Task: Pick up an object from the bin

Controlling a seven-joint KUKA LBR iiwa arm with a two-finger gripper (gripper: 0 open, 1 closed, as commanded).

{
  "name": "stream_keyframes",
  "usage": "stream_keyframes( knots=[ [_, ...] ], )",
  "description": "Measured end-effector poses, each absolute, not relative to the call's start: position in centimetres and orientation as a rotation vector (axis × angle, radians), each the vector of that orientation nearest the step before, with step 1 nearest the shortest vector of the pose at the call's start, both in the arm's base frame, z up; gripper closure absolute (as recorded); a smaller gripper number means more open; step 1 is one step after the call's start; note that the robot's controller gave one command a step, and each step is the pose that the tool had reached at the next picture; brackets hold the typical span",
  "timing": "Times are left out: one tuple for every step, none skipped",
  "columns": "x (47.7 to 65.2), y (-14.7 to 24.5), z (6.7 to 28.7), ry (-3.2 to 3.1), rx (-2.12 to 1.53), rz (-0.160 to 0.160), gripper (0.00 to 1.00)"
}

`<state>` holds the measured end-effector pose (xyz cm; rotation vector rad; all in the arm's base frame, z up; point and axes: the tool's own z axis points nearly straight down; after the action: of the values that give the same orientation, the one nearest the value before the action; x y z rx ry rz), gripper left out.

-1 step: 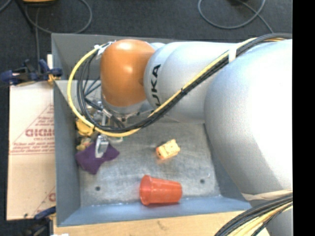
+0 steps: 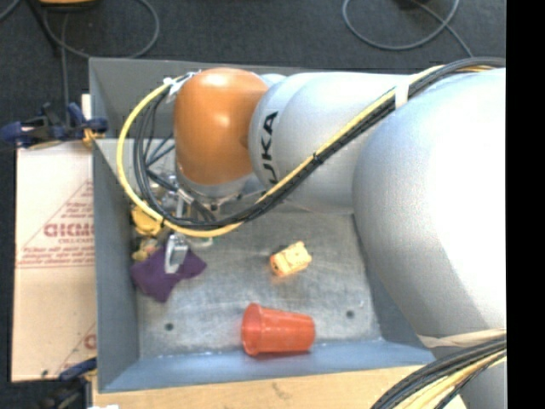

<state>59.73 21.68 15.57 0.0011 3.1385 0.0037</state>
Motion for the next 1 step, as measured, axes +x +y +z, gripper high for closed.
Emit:
stream_keyframes(
  knots=[
    [59.98,19.57,8.01,3.129,-0.206,0.009,1.00]
  ],
)
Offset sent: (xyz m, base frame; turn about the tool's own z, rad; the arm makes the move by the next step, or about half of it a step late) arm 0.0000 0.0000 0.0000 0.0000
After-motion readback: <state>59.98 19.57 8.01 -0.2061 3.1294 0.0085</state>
